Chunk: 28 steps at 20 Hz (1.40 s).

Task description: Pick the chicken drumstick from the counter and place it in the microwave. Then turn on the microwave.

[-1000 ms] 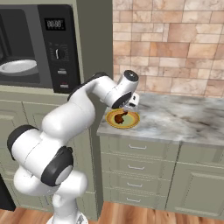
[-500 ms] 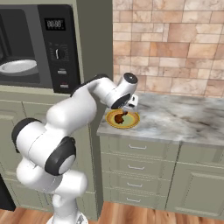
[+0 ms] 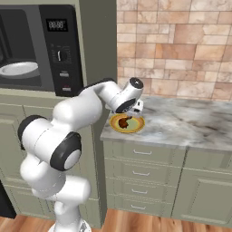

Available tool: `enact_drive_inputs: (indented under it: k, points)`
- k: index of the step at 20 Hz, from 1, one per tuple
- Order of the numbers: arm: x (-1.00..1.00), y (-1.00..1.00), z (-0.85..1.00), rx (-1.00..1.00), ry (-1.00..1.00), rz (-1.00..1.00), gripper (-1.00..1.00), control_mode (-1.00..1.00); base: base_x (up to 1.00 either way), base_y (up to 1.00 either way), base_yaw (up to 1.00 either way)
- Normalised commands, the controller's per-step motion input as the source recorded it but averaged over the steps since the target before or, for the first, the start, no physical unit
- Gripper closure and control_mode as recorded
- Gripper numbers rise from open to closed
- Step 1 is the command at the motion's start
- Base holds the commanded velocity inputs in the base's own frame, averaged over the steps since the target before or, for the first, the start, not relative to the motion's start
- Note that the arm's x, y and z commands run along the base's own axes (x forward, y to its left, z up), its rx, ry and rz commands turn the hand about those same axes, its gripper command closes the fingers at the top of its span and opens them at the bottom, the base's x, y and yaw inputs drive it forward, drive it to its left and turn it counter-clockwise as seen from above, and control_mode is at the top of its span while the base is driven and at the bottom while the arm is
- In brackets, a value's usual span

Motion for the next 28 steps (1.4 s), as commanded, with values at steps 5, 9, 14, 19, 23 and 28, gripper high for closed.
enact_drive_inputs:
  k: [5,9,14,19,23,28]
  points:
    - [0.23,0.00,-0.13,0.00,0.03,0.03,-1.00,-1.00,0.00,0.00,0.00]
    - [0.23,0.00,-0.18,0.00,0.05,0.03,-1.00,-1.00,0.00,0.00,0.00]
    - [0.19,0.00,-0.15,0.00,0.03,0.02,-1.00,-1.00,0.00,0.00,0.00]
    - [0.21,0.00,-0.15,0.00,0.00,0.02,-1.00,-1.00,0.00,0.00,0.00]
    - [0.20,0.00,-0.21,0.00,0.00,0.04,-1.00,-1.00,0.00,0.00,0.00]
    - [0.19,0.00,-0.21,0.00,-0.01,0.05,-1.00,-1.00,0.00,0.00,0.00]
